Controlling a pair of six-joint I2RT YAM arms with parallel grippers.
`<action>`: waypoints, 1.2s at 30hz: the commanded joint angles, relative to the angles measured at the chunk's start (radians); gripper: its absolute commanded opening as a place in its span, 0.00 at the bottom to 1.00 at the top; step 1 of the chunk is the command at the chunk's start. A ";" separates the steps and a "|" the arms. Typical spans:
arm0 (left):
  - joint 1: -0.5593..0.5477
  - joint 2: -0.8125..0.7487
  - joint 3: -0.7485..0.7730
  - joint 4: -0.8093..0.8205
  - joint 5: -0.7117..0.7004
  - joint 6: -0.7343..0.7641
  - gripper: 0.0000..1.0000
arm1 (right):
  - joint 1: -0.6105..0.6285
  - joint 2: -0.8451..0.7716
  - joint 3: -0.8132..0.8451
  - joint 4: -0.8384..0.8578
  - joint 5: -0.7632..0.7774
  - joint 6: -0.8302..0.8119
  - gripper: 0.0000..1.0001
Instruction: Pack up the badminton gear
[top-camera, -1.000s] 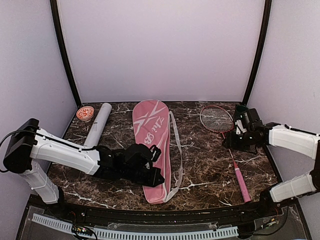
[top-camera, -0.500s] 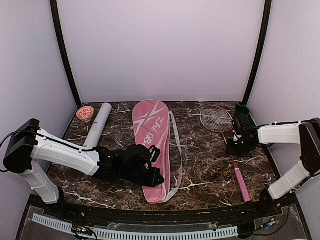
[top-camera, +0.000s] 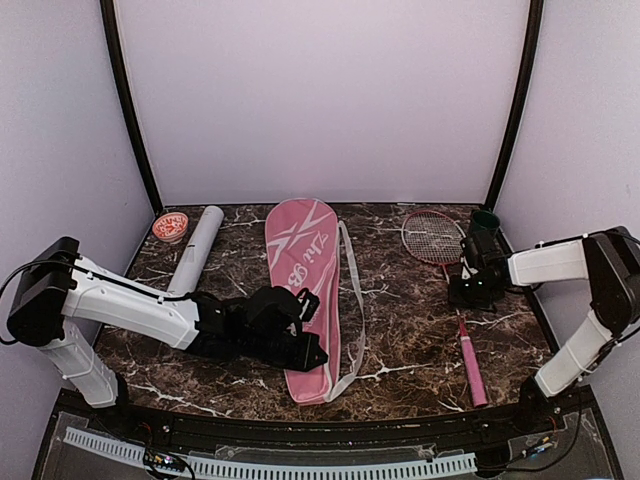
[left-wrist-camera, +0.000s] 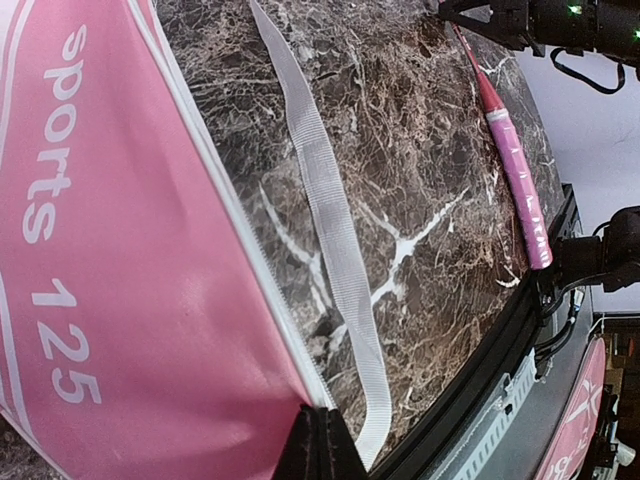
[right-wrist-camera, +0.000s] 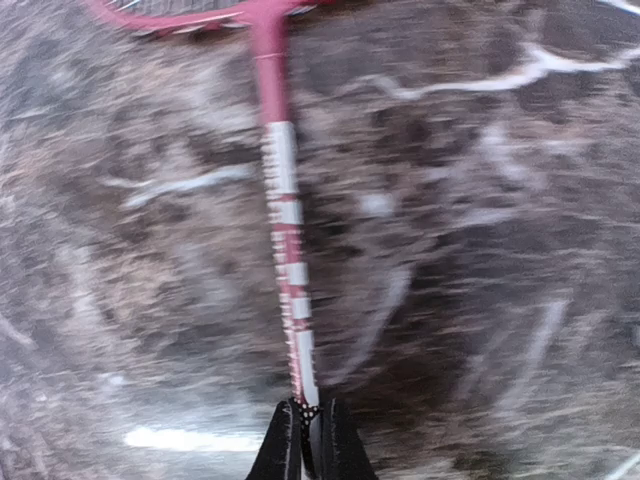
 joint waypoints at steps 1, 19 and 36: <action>0.007 -0.036 -0.011 0.014 -0.012 0.020 0.00 | 0.011 -0.027 -0.027 0.030 -0.105 0.017 0.00; 0.023 -0.077 -0.024 0.010 -0.065 0.009 0.00 | 0.272 -0.289 0.041 -0.243 -0.113 -0.010 0.00; 0.025 -0.190 -0.093 0.103 -0.103 0.032 0.00 | 0.597 -0.305 -0.031 -0.332 -0.123 0.098 0.00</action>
